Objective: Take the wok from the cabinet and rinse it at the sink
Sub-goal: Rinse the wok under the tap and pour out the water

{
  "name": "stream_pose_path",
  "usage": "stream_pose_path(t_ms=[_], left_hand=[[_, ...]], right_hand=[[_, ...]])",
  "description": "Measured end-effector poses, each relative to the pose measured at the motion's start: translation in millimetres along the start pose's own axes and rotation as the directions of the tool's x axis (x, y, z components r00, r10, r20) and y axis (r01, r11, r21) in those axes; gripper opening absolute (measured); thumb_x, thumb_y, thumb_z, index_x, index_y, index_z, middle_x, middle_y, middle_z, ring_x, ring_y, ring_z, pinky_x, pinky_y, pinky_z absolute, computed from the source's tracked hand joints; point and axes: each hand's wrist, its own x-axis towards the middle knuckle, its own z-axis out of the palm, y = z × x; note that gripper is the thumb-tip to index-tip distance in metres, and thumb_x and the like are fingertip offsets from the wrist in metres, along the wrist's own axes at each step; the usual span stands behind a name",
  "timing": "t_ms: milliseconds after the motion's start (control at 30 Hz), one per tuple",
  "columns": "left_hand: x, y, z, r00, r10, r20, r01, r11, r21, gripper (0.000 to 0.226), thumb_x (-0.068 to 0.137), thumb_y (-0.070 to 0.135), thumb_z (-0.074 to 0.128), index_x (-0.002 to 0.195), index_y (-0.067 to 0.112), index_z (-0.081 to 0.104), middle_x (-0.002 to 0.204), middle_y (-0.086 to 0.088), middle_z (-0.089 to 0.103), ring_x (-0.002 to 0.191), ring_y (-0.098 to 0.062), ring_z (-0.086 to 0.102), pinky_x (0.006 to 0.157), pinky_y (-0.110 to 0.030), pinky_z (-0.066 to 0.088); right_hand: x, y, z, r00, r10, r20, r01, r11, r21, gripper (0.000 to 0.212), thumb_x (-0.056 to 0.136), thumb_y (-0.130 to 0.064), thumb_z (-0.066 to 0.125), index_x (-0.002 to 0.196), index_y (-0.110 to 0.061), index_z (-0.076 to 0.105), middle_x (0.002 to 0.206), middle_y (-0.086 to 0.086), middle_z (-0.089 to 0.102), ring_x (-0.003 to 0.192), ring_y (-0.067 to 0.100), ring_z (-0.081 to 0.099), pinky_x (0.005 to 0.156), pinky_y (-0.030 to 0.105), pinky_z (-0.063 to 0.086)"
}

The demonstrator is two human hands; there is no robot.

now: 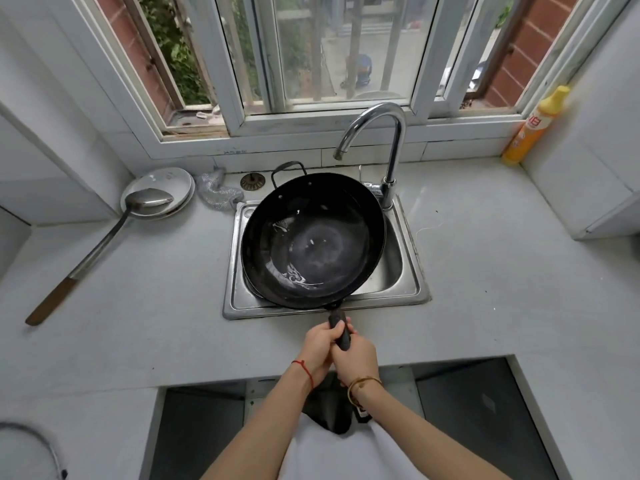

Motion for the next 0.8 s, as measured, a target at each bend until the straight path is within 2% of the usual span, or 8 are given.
stream_pose_path(t_ms=[67,167,267,433,567,733,800], left_hand=[[-1.7,0.3,2.0,1.000,0.031,-0.002,-0.031,0.999,0.033,0.015,0.096,0.000,0.048,0.104,-0.003,0.060,0.083,-0.010,0.063,0.084,-0.022,0.061,0.090,-0.034,0.051],[-3.0,2.6,3.1,0.994,0.104,-0.044,-0.097,0.986,0.138,0.012,0.092,-0.002,0.054,0.100,-0.003,0.064,0.083,-0.010,0.067,0.080,-0.020,0.064,0.078,-0.025,0.057],[-2.9,5.1,3.6,0.973,0.197,-0.118,-0.165,0.958,0.236,0.006,0.088,-0.001,0.063,0.090,-0.001,0.068,0.082,-0.011,0.070,0.077,-0.019,0.066,0.071,-0.021,0.056],[-6.0,10.3,2.8,0.936,0.296,-0.189,-0.229,0.922,0.312,0.009,0.085,0.004,0.067,0.088,-0.005,0.070,0.078,-0.009,0.071,0.070,-0.014,0.065,0.066,-0.022,0.055],[-10.1,13.1,2.0,0.933,0.286,-0.218,-0.210,0.926,0.315,0.012,0.086,0.008,0.067,0.085,-0.003,0.071,0.071,-0.007,0.070,0.062,-0.015,0.062,0.054,-0.025,0.050],[-13.7,15.0,2.7,0.962,0.200,-0.185,-0.155,0.960,0.234,0.016,0.087,0.015,0.065,0.081,0.001,0.070,0.076,-0.014,0.067,0.059,-0.025,0.054,0.041,-0.025,0.041],[-15.1,15.5,3.7,0.978,0.149,-0.148,-0.124,0.978,0.167,0.015,0.089,0.015,0.063,0.082,0.003,0.069,0.076,-0.012,0.067,0.059,-0.025,0.054,0.044,-0.025,0.042]], right_hand=[[-1.6,0.8,-6.0,0.999,-0.027,0.024,0.027,1.000,0.009,0.011,0.089,-0.022,0.058,0.080,-0.019,0.063,0.063,0.001,0.060,0.053,0.017,0.057,0.046,0.025,0.049],[-0.8,-0.7,-12.9,0.997,-0.025,0.067,0.023,0.999,0.032,0.018,0.090,-0.027,0.057,0.078,-0.015,0.062,0.057,0.005,0.058,0.041,0.017,0.054,0.033,0.021,0.040],[-0.1,-3.9,-14.0,0.990,0.009,0.138,-0.028,0.991,0.134,0.022,0.091,-0.025,0.058,0.074,-0.011,0.059,0.049,0.004,0.052,0.032,0.015,0.047,0.034,0.021,0.038],[-0.7,-14.8,-13.3,0.972,0.061,0.228,-0.128,0.948,0.292,0.029,0.093,-0.018,0.051,0.065,-0.011,0.049,0.044,0.002,0.044,0.033,0.016,0.041,0.039,0.023,0.036],[-5.3,-23.6,-12.1,0.965,0.084,0.248,-0.159,0.941,0.300,0.028,0.095,-0.018,0.048,0.069,-0.008,0.051,0.048,0.005,0.045,0.033,0.014,0.042,0.037,0.021,0.037],[-7.2,-28.7,-11.0,0.976,0.088,0.199,-0.139,0.955,0.262,0.027,0.092,-0.016,0.051,0.066,-0.010,0.049,0.050,0.006,0.048,0.032,0.015,0.044,0.037,0.022,0.038],[-8.5,-29.0,-11.5,0.984,0.074,0.163,-0.109,0.970,0.219,0.024,0.090,-0.016,0.052,0.067,-0.010,0.050,0.051,0.007,0.050,0.033,0.016,0.047,0.036,0.022,0.039]])
